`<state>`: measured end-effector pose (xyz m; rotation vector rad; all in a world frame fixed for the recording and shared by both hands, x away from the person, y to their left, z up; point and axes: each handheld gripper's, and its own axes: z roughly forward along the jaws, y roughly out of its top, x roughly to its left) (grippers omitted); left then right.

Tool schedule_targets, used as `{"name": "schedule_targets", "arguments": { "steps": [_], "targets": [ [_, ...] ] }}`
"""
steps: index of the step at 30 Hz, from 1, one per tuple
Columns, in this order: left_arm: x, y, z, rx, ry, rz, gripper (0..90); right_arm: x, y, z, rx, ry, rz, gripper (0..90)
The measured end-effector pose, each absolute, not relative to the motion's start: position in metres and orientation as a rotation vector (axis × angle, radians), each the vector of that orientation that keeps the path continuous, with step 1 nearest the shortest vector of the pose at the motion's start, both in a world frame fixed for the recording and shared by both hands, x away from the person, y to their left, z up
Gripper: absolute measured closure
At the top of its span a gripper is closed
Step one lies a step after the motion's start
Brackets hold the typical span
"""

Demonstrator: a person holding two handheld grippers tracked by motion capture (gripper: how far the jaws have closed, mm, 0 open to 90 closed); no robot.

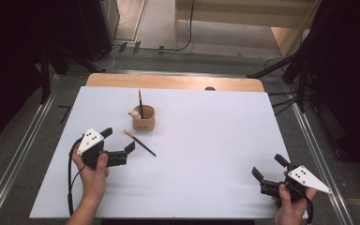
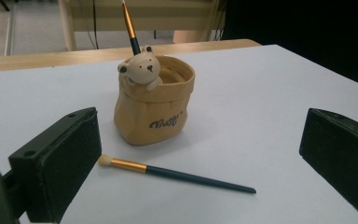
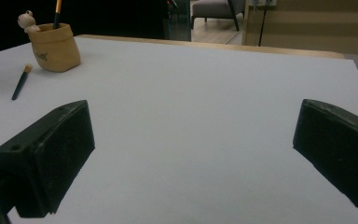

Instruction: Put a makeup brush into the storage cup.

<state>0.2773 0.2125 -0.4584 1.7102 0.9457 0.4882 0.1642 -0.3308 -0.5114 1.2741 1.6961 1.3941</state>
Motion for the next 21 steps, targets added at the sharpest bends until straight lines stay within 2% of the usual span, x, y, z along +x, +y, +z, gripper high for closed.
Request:
{"name": "schedule_targets", "arguments": {
  "steps": [21],
  "targets": [
    [0.235, 0.275, -0.474, 1.696, 0.944, 0.508, 0.0, 0.164, -0.328, -0.512, 1.210, 1.739, 1.384, 0.0]
  ]
}}
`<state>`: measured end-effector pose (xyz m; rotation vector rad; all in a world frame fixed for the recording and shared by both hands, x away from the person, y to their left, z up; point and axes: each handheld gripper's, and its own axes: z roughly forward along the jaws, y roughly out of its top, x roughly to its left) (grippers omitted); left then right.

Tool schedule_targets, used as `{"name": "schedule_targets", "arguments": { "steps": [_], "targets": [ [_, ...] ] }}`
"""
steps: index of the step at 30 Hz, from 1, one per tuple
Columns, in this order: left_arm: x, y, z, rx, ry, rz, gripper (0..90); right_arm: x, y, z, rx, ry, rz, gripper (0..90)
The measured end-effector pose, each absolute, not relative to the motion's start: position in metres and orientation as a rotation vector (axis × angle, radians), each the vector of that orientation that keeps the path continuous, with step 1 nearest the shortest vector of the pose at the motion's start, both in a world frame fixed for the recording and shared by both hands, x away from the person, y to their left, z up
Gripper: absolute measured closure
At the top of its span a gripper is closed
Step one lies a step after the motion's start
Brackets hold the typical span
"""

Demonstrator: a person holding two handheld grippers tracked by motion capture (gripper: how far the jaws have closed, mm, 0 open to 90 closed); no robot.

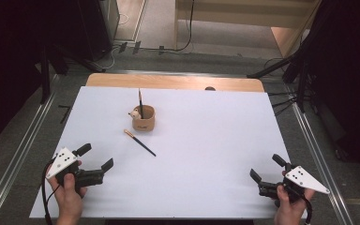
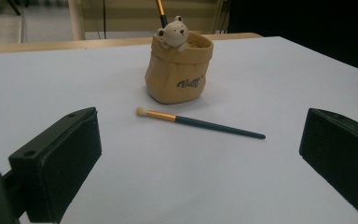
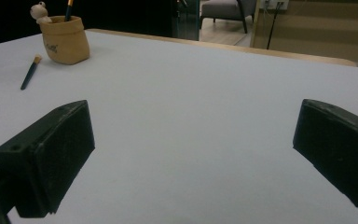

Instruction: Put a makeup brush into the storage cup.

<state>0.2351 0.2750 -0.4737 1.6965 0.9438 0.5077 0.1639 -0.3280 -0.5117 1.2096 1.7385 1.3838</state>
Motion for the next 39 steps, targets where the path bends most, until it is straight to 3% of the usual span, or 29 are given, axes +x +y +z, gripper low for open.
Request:
{"name": "schedule_targets", "arguments": {
  "steps": [15, 39],
  "targets": [
    [0.219, 0.307, -0.476, 1.660, 0.986, 0.507, 0.0, 0.163, -0.329, -0.510, 1.214, 1.725, 1.384, 0.0],
    [0.228, 0.296, -0.473, 1.690, 0.963, 0.455, 0.0, 0.163, -0.328, -0.508, 1.216, 1.717, 1.396, 0.0]
  ]
}}
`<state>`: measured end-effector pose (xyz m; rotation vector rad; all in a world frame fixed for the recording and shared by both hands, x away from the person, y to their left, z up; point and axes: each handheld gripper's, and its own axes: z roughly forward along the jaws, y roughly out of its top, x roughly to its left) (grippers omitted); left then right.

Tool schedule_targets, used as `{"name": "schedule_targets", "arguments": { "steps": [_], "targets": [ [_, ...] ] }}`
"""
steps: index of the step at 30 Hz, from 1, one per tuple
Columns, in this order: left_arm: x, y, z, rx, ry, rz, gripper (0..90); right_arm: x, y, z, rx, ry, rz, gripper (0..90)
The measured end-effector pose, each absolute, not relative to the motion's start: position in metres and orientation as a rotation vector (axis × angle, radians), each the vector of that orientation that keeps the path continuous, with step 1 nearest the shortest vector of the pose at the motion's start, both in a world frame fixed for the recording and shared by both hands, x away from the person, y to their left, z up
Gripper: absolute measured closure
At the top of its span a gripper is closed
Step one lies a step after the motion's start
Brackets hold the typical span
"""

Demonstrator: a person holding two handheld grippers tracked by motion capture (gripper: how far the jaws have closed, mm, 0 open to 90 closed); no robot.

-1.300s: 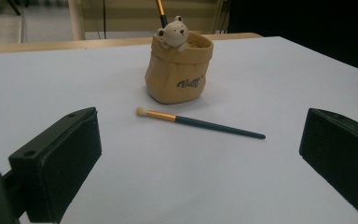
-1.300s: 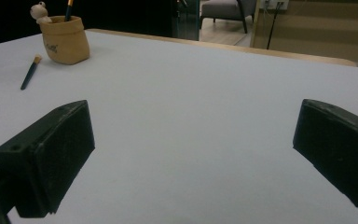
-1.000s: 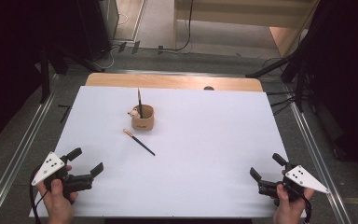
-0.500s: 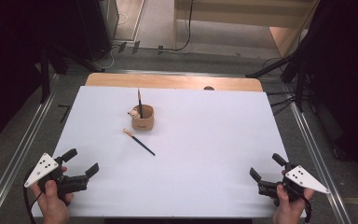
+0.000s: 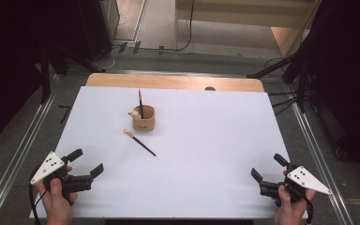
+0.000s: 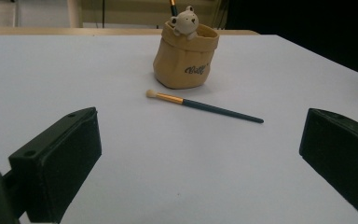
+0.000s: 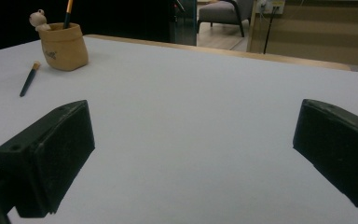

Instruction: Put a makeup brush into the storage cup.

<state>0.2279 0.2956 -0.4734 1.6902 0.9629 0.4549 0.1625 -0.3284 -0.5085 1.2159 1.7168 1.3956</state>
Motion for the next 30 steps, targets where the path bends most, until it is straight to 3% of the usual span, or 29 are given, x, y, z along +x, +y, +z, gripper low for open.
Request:
{"name": "schedule_targets", "arguments": {
  "steps": [11, 30],
  "targets": [
    [0.243, 0.278, -0.462, 1.749, 0.905, 0.431, 0.0, 0.163, -0.329, -0.508, 1.209, 1.715, 1.398, 0.0],
    [0.293, 0.233, -0.446, 1.977, 0.764, 0.282, 0.0, 0.161, -0.330, -0.509, 1.213, 1.718, 1.394, 0.0]
  ]
}}
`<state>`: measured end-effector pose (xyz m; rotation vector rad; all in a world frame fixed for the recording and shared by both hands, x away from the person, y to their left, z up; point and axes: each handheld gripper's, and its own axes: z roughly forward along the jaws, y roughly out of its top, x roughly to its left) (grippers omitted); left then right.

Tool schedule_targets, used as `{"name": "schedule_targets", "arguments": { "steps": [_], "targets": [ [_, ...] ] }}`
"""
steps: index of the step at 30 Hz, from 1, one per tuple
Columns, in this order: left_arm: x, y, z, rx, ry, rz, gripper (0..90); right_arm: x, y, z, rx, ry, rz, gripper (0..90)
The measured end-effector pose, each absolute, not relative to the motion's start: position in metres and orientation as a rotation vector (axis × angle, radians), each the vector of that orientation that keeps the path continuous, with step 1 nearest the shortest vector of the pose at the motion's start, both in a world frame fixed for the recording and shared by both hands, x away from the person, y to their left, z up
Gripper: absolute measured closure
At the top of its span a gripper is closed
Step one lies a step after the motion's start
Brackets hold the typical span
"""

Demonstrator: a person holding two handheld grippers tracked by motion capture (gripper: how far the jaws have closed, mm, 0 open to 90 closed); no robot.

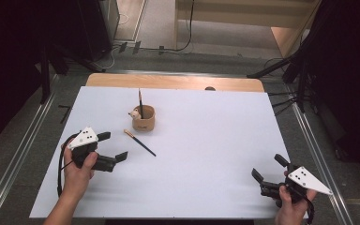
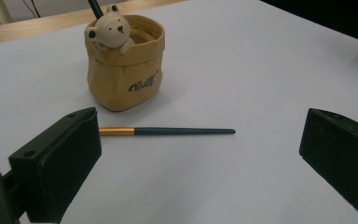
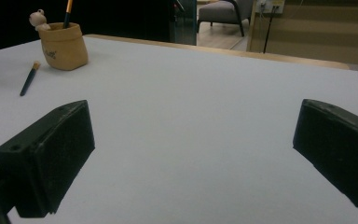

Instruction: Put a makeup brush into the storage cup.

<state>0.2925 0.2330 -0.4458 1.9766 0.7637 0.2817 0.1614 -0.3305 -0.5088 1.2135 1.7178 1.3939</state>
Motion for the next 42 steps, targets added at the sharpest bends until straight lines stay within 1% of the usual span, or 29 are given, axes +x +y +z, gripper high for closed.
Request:
{"name": "schedule_targets", "arguments": {
  "steps": [10, 13, 19, 21, 23, 25, 26, 29, 32, 34, 40, 42],
  "targets": [
    [0.311, 0.210, -0.441, 2.202, 0.645, 0.252, 0.3, 0.161, -0.331, -0.509, 1.219, 1.712, 1.393, 0.0],
    [0.317, 0.205, -0.443, 2.254, 0.623, 0.253, 5.2, 0.162, -0.331, -0.510, 1.221, 1.714, 1.392, 0.0],
    [0.329, 0.196, -0.445, 2.345, 0.576, 0.233, 5.2, 0.162, -0.331, -0.510, 1.225, 1.715, 1.393, 0.0],
    [0.333, 0.193, -0.446, 2.373, 0.555, 0.215, 6.7, 0.162, -0.331, -0.510, 1.224, 1.716, 1.393, 0.0],
    [0.338, 0.191, -0.449, 2.392, 0.538, 0.208, 7.7, 0.162, -0.331, -0.510, 1.224, 1.715, 1.392, 0.0],
    [0.343, 0.191, -0.451, 2.389, 0.546, 0.196, 13.4, 0.162, -0.331, -0.510, 1.224, 1.714, 1.392, 0.0],
    [0.346, 0.191, -0.453, 2.396, 0.544, 0.189, 14.0, 0.162, -0.331, -0.510, 1.227, 1.713, 1.392, 0.0],
    [0.354, 0.186, -0.458, 2.448, 0.521, 0.189, 14.9, 0.161, -0.332, -0.510, 1.227, 1.712, 1.394, 0.0],
    [0.359, 0.179, -0.465, 2.468, 0.506, 0.159, 15.4, 0.161, -0.333, -0.510, 1.226, 1.708, 1.395, 0.0],
    [0.361, 0.174, -0.469, 2.505, 0.487, 0.177, 15.5, 0.161, -0.333, -0.510, 1.226, 1.708, 1.393, 0.0],
    [0.370, 0.167, -0.473, 2.544, 0.469, 0.162, 15.6, 0.161, -0.333, -0.510, 1.225, 1.712, 1.394, 0.0],
    [0.372, 0.164, -0.475, 2.567, 0.462, 0.179, 16.4, 0.161, -0.333, -0.511, 1.231, 1.709, 1.394, 0.0]
  ]
}}
